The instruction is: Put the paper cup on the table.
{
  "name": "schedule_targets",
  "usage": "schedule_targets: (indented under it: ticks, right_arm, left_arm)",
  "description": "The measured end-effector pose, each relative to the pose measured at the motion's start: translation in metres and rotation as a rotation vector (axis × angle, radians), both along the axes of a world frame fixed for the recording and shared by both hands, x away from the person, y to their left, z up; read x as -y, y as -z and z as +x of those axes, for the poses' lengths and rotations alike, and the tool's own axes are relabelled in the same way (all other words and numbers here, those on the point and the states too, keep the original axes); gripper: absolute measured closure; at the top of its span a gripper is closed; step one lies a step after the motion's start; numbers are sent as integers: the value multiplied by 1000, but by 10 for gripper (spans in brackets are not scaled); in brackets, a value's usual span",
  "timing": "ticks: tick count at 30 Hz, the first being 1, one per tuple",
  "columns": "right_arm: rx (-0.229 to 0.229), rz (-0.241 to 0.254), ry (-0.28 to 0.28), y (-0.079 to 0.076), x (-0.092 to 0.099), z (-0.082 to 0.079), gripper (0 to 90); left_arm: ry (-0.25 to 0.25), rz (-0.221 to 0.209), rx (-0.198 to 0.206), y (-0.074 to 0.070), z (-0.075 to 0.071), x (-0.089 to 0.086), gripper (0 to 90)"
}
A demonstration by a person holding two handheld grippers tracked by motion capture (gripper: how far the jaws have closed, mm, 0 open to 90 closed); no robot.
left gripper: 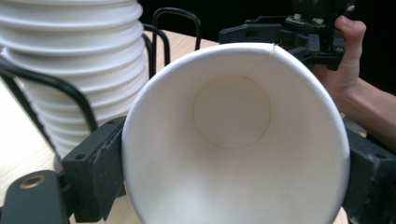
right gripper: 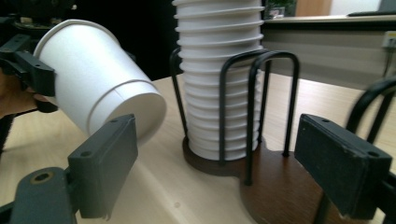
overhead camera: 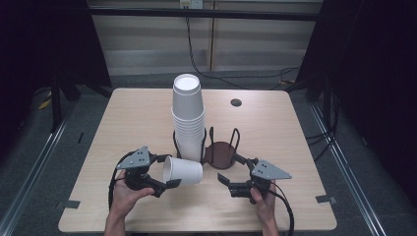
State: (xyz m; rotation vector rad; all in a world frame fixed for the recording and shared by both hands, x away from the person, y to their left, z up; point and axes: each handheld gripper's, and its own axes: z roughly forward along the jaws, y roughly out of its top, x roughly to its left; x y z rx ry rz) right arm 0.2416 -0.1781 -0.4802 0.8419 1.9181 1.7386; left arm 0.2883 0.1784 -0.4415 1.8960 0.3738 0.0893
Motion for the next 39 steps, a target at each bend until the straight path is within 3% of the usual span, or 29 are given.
schedule_targets:
  ticks: [4,6,9,15,17,24,29,39]
  right_arm:
    - [22,9,55,4,6,-3,129]
    - [61,6,115,8,9,-5,129]
    - [81,2,153,12,11,-6,128]
    - [78,8,194,24,16,-10,128]
    - [73,6,200,26,17,-11,126]
    - [89,19,229,30,19,-14,122]
    - [112,22,227,30,19,-16,124]
    - [136,35,212,31,20,-18,127]
  left_arm:
    - [-18,26,-3,1,2,-4,113]
    - [-28,36,-16,2,5,-6,114]
    - [-44,56,-21,2,7,-8,113]
    - [-37,91,-22,-5,10,-14,112]
    - [-40,99,-17,-5,11,-16,111]
    - [-123,100,-42,-5,17,-36,106]
    - [-176,141,-49,-12,25,-48,106]
    - [-197,177,-45,-24,31,-53,102]
